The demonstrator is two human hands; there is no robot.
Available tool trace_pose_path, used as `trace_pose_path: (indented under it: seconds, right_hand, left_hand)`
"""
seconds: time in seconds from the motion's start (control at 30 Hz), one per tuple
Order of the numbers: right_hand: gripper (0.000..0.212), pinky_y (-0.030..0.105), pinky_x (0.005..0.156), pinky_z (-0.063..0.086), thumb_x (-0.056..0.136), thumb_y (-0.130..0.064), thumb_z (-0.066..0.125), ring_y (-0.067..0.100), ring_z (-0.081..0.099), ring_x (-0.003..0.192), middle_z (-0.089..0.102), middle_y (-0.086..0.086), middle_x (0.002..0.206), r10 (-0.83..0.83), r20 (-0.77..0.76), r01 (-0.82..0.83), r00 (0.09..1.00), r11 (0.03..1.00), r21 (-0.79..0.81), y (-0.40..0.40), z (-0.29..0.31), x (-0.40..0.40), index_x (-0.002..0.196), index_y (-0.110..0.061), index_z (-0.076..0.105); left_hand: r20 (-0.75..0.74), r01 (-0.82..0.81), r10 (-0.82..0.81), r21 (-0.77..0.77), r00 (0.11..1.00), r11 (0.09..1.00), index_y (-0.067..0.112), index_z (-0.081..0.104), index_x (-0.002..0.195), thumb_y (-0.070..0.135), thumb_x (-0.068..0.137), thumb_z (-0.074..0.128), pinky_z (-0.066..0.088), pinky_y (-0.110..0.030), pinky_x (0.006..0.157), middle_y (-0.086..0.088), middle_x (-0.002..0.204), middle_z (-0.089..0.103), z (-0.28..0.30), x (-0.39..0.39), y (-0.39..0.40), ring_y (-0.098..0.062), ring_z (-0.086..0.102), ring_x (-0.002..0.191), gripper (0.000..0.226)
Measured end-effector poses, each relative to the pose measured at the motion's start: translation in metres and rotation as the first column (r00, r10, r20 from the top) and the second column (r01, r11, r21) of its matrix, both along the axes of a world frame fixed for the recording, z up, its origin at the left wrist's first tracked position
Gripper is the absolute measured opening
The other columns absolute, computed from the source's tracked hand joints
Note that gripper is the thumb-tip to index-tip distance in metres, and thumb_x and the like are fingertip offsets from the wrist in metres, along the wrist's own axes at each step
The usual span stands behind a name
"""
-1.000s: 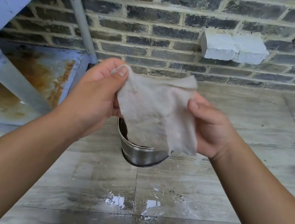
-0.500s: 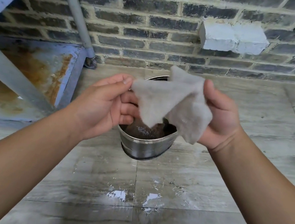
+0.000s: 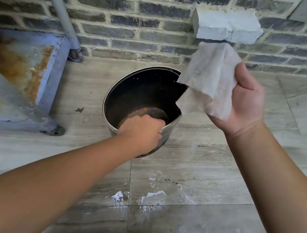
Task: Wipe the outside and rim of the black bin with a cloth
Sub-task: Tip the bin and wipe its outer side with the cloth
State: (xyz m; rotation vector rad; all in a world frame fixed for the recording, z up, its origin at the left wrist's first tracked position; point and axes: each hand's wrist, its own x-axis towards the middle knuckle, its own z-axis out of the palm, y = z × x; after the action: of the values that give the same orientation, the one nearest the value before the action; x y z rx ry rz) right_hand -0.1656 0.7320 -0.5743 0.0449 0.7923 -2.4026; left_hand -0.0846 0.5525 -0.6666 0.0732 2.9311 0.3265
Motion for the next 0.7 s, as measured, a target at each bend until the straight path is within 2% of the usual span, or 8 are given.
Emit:
trace_pose_path:
  seconds: [0.1,0.2,0.27,0.33,0.4,0.43,0.53,0.7]
  right_hand:
    - [0.049,0.046,0.117,0.028,0.098,-0.037,0.037,0.029,0.048,0.13,0.057,0.012,0.131,-0.033,0.027,0.033,0.999,0.999,0.012,0.007,-0.002,-0.002,0.131,-0.007,0.056]
    - [0.05,0.047,0.121,0.016,0.102,-0.038,0.029,0.028,0.034,0.142,0.049,0.013,0.138,-0.074,0.054,0.075,0.996,0.997,-0.019,0.012,0.0,-0.004,0.132,-0.007,0.054]
    - [0.049,0.047,0.12,0.019,0.102,-0.037,0.028,0.03,0.041,0.137,0.052,0.013,0.135,-0.108,0.021,0.108,0.994,0.994,0.0,0.01,0.002,-0.006,0.131,-0.007,0.054]
    - [0.048,0.045,0.114,0.033,0.102,-0.035,0.027,0.031,0.05,0.127,0.056,0.013,0.129,-0.139,-0.076,0.145,0.987,0.987,0.069,0.005,0.005,-0.007,0.133,-0.007,0.052]
    - [0.046,0.039,0.104,0.044,0.1,-0.032,0.03,0.026,0.056,0.12,0.058,0.011,0.126,-0.15,-0.194,0.185,0.969,0.966,0.182,-0.003,0.005,-0.006,0.134,-0.008,0.049]
    - [0.046,0.036,0.103,0.044,0.099,-0.03,0.033,0.023,0.056,0.119,0.057,0.01,0.127,-0.152,-0.237,0.209,0.959,0.949,0.237,-0.008,0.004,-0.004,0.135,-0.007,0.048]
    - [0.045,0.035,0.106,0.036,0.101,-0.021,0.032,0.024,0.053,0.12,0.055,0.015,0.129,-0.191,-0.316,0.308,0.929,0.873,0.378,-0.022,-0.01,-0.001,0.138,0.002,0.044]
    - [0.043,0.054,0.11,0.034,0.099,-0.013,0.034,0.035,0.052,0.118,0.054,0.027,0.13,-0.088,-0.419,0.305,0.904,0.819,0.486,-0.027,-0.031,0.0,0.135,0.008,0.044]
  left_hand:
    - [-0.005,-0.038,0.039,0.061,0.999,0.997,0.025,0.038,0.063,0.04,0.091,0.055,0.037,-0.031,0.055,0.006,0.065,0.048,0.007,-0.003,-0.015,-0.025,0.052,0.067,0.035]
    - [0.004,-0.057,0.057,0.116,0.998,0.992,0.021,0.048,0.065,0.04,0.085,0.062,0.041,-0.033,0.055,0.003,0.067,0.058,0.027,-0.014,-0.047,-0.024,0.056,0.066,0.03]
    - [0.051,-0.083,0.072,0.249,0.996,0.965,0.016,0.057,0.069,0.033,0.083,0.068,0.046,-0.032,0.061,-0.001,0.069,0.065,0.041,-0.02,-0.076,-0.022,0.06,0.068,0.024]
    - [0.122,-0.157,0.112,0.479,0.986,0.864,0.015,0.063,0.073,0.02,0.085,0.07,0.047,-0.025,0.061,0.003,0.068,0.07,0.044,-0.016,-0.106,-0.01,0.062,0.065,0.014]
    - [0.228,-0.284,0.172,0.701,0.958,0.654,0.013,0.067,0.082,0.009,0.088,0.066,0.045,-0.015,0.056,0.009,0.064,0.069,0.036,-0.004,-0.124,0.0,0.059,0.059,0.008]
    - [0.279,-0.342,0.199,0.762,0.94,0.55,0.008,0.068,0.086,0.006,0.089,0.064,0.044,-0.017,0.058,0.007,0.068,0.068,0.027,0.004,-0.13,-0.003,0.059,0.062,0.005]
    - [0.352,-0.408,0.209,0.828,0.912,0.385,0.005,0.07,0.092,0.006,0.089,0.063,0.046,-0.023,0.063,-0.004,0.081,0.068,-0.002,0.023,-0.136,-0.013,0.061,0.071,0.007]
    - [0.401,-0.452,0.235,0.859,0.886,0.238,0.021,0.076,0.089,0.007,0.09,0.061,0.052,-0.019,0.064,0.001,0.084,0.075,-0.032,0.043,-0.135,-0.01,0.069,0.074,0.021]
